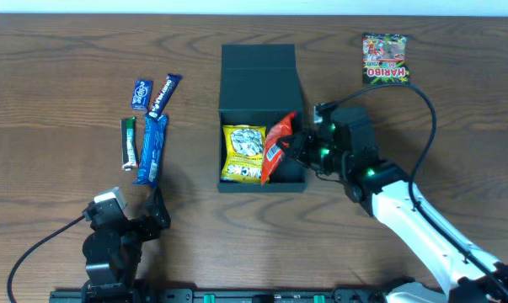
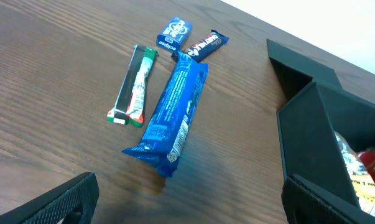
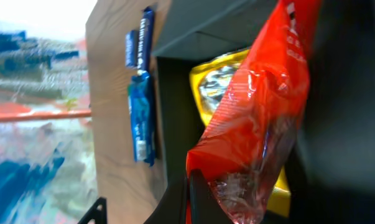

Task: Pack container
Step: 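Lower the red bag into the box beside the yellow bag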

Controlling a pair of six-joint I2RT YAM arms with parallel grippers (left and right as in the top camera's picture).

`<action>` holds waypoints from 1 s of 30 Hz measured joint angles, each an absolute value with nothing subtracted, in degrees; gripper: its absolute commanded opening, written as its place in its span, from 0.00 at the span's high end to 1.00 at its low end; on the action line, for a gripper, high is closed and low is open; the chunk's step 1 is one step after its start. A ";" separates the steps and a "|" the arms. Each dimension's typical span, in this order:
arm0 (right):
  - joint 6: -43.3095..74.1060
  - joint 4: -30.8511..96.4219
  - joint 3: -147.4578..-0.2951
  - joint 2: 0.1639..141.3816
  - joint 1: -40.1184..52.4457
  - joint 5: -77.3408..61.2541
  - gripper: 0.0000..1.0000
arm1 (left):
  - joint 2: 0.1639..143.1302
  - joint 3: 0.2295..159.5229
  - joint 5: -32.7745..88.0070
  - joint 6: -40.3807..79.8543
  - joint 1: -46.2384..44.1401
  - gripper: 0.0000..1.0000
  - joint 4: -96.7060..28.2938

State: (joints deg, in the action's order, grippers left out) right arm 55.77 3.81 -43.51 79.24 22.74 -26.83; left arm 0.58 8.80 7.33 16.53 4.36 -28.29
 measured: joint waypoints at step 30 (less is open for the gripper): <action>44.18 42.70 -69.38 79.00 23.49 -14.76 0.32 | 0.58 8.80 7.33 16.53 4.36 0.05 -28.29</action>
